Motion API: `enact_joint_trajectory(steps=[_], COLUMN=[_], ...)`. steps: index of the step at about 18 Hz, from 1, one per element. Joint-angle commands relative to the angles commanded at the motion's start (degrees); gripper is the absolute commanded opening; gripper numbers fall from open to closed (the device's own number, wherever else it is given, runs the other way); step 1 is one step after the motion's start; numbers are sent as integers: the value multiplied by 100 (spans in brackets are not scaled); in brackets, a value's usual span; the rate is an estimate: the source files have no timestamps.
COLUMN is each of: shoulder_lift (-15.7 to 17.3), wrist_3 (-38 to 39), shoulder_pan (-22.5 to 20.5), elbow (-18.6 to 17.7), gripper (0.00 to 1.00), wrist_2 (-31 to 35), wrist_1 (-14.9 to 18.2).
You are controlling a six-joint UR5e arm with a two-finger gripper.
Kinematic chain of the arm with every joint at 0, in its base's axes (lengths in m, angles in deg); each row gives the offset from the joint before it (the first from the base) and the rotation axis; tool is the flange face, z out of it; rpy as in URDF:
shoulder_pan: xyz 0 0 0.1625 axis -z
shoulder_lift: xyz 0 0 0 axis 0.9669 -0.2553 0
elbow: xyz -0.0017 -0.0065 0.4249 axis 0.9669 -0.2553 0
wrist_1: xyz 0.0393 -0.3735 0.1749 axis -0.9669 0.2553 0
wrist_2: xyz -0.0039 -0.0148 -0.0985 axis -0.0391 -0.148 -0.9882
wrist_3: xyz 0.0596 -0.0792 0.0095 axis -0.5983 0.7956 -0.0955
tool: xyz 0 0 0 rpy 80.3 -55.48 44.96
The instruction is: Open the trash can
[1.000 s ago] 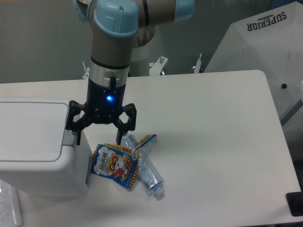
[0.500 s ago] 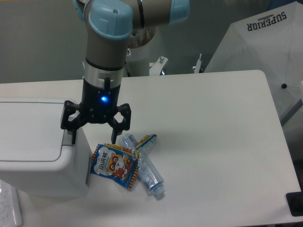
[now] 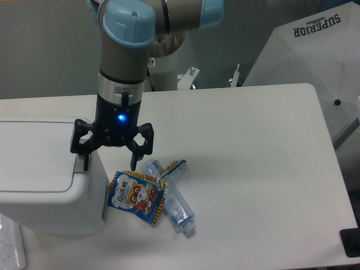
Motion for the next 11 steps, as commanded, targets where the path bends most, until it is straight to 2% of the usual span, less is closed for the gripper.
enact_joint_trajectory(steps=[11], shoulder_lift=[0], wrist_3=[-9], shoulder_pan=[0], elbow=[-35], gripper=[100], wrist_2=[9], wrist_1=[0])
